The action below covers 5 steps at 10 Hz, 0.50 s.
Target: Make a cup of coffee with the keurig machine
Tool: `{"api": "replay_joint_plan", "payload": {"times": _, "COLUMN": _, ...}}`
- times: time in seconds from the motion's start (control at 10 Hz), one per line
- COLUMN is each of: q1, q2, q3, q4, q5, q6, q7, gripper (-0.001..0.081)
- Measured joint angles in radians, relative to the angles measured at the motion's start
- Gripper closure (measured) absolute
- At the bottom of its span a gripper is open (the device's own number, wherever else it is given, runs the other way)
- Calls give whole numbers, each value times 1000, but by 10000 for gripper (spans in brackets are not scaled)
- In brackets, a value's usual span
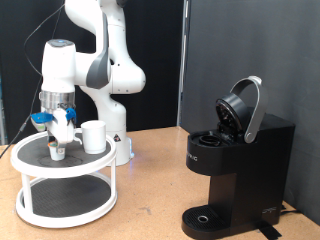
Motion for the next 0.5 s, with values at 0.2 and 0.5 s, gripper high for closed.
{"api": "replay_joint_plan", "payload": {"times": 0.2, "q1": 0, "q2": -5, "q3": 0, "q4": 1, "q5": 15, "q6": -22, "q7": -4, "gripper": 72}}
{"api": "replay_joint_plan", "payload": {"times": 0.5, "q1": 0, "q2": -18, "q3": 2, "q4": 6, "q5": 30, "q6": -60, "q7": -4, "gripper": 344}}
